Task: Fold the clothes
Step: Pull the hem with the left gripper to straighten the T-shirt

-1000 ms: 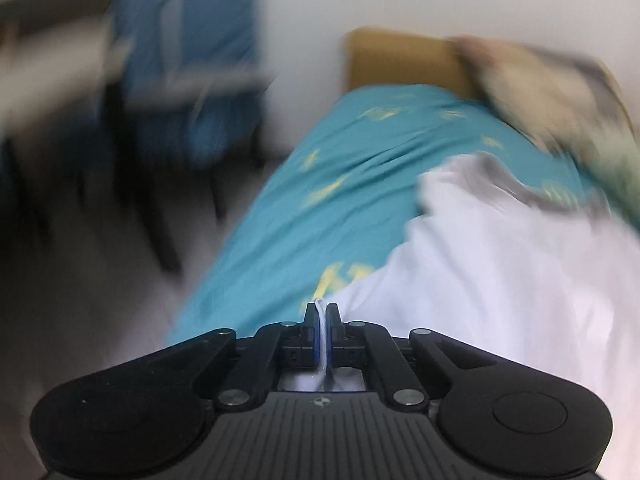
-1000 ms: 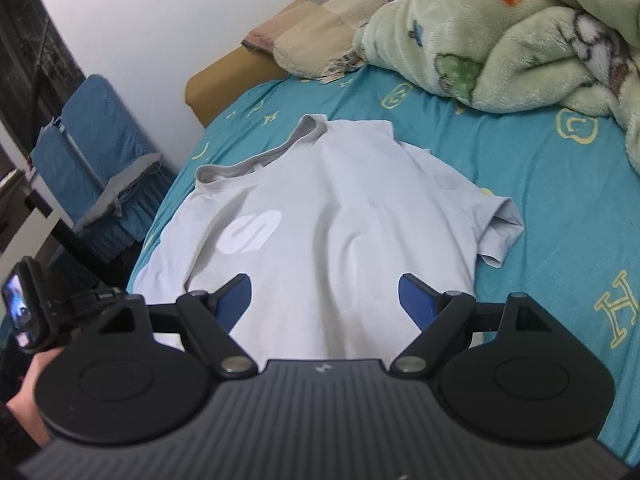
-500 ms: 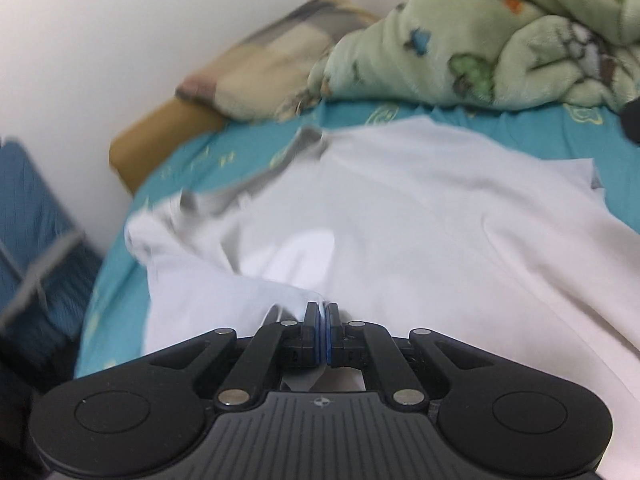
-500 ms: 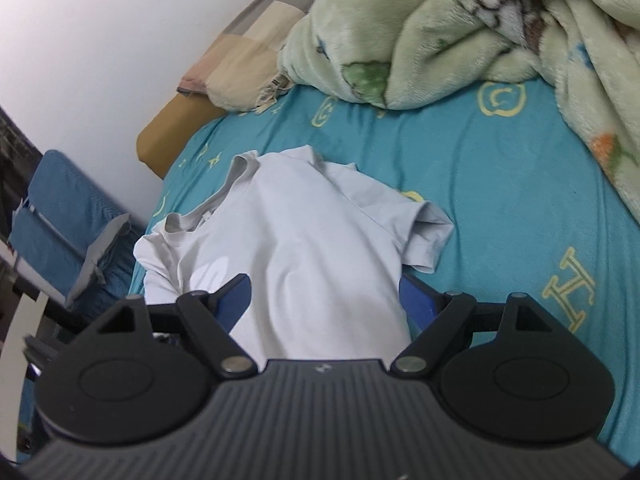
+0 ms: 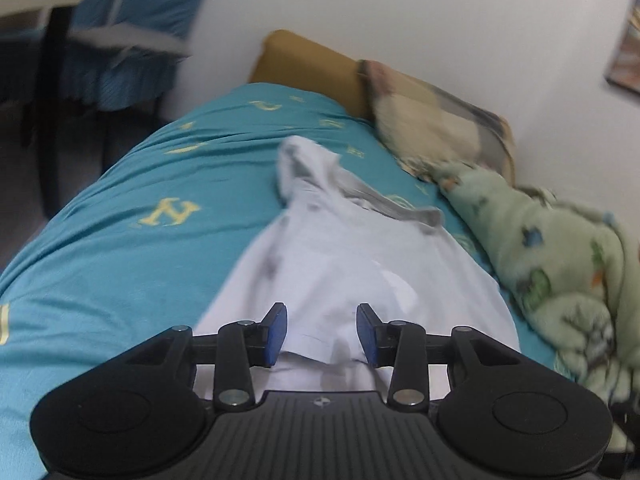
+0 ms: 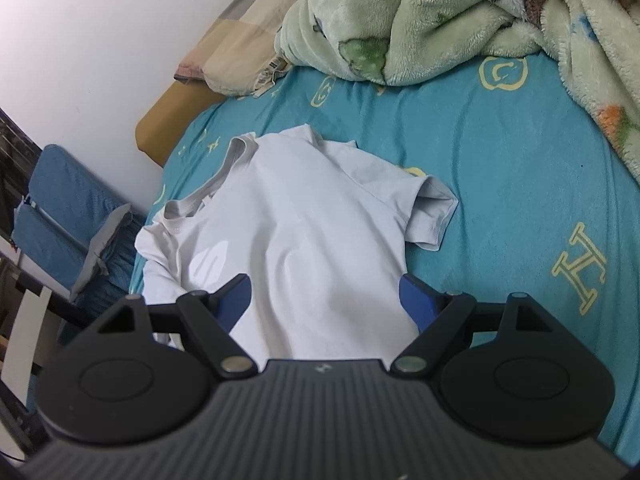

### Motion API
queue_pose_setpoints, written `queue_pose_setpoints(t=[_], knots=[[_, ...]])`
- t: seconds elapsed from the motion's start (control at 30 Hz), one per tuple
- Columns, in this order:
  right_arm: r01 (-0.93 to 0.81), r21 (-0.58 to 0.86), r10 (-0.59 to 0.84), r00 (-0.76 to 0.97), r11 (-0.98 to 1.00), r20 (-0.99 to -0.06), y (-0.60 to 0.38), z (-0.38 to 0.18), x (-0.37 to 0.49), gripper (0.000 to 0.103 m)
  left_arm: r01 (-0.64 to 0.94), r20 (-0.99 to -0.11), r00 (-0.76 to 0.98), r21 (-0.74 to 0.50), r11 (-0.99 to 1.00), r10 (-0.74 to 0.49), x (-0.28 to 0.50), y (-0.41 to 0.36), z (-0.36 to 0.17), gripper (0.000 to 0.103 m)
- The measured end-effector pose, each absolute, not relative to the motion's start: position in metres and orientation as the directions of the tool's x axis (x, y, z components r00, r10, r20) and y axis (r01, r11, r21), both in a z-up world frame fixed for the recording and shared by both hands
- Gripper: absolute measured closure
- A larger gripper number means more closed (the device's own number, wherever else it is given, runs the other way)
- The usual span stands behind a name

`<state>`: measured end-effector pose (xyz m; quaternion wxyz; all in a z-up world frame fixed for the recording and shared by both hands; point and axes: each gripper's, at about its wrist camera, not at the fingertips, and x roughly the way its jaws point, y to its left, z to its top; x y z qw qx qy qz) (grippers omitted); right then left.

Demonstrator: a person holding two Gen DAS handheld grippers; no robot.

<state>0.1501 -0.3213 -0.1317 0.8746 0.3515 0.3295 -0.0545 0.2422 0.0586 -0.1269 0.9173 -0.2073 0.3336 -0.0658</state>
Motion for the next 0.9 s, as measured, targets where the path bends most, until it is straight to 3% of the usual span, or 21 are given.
queue_pose_setpoints(t=[0.13, 0.27, 0.3, 0.33, 0.37, 0.6, 0.9], knots=[[0.335, 0.568, 0.133, 0.767, 0.752, -0.628, -0.321, -0.136, 0.152, 0.02, -0.036, -0.599, 0.747, -0.471, 0.882, -0.289, 0.248, 0.065, -0.137, 0.059], [0.341, 0.551, 0.128, 0.754, 0.761, -0.644, -0.319, -0.142, 0.154, 0.02, -0.061, -0.665, 0.706, -0.398, 0.915, -0.242, 0.249, 0.048, -0.147, 0.061], [0.342, 0.547, 0.127, 0.751, 0.764, -0.648, -0.319, -0.143, 0.154, 0.02, -0.067, -0.668, 0.707, -0.392, 0.918, -0.233, 0.247, 0.046, -0.148, 0.068], [0.341, 0.543, 0.126, 0.75, 0.767, -0.649, -0.319, -0.143, 0.154, 0.02, -0.08, -0.657, 0.719, -0.403, 0.912, -0.227, 0.245, 0.049, -0.145, 0.088], [0.339, 0.537, 0.122, 0.75, 0.773, -0.65, -0.318, -0.143, 0.154, 0.02, -0.098, -0.644, 0.733, -0.419, 0.903, -0.219, 0.244, 0.054, -0.141, 0.097], [0.329, 0.494, 0.108, 0.737, 0.805, -0.668, -0.311, -0.145, 0.153, 0.02, -0.184, -0.547, 0.828, -0.47, 0.863, -0.121, 0.261, 0.113, -0.089, 0.1], [0.281, 0.386, 0.052, 0.747, 0.879, -0.662, -0.293, -0.141, 0.166, 0.02, -0.394, -0.539, 0.795, -0.109, 0.913, 0.278, 0.378, 0.237, -0.034, 0.1]])
